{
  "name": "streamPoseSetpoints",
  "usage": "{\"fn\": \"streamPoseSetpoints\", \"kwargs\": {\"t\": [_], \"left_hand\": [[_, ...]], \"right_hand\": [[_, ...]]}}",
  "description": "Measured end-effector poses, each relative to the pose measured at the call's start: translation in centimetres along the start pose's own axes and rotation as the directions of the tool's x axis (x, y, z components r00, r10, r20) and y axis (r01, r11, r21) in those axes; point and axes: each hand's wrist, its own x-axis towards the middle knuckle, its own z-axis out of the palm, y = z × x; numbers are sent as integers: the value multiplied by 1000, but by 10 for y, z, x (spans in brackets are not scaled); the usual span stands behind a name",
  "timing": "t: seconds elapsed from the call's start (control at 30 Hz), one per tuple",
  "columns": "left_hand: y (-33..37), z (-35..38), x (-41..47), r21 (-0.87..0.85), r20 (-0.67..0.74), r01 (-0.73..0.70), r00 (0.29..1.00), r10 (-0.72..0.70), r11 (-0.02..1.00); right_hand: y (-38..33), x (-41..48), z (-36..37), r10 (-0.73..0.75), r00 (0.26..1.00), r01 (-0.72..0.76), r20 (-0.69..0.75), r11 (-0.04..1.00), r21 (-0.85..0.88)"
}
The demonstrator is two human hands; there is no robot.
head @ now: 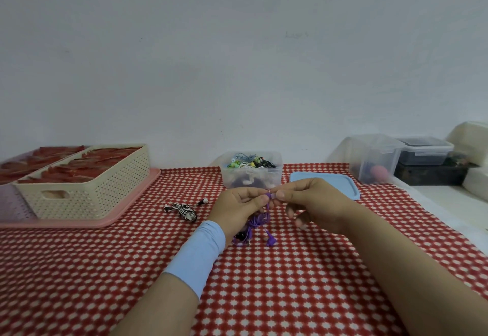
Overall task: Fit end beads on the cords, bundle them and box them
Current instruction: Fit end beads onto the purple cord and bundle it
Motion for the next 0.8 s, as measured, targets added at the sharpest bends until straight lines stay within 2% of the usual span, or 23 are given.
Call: {"fn": "streamPoseSetpoints", "kwargs": {"t": [0.4, 0.67, 0.8], "left_hand": [[-3, -3, 0, -60, 82, 32, 996, -27, 998], [-2, 2, -1, -127, 76, 24, 997, -14, 992], [-2, -1, 0, -74, 62, 17, 998, -12, 997]], "right_hand": [[1, 0, 4, 81, 997, -81, 0, 995, 51], [-2, -2, 2, 50, 999, -51, 11, 997, 50], [-1, -1, 3, 50, 999, -50, 5, 999, 4]]}}
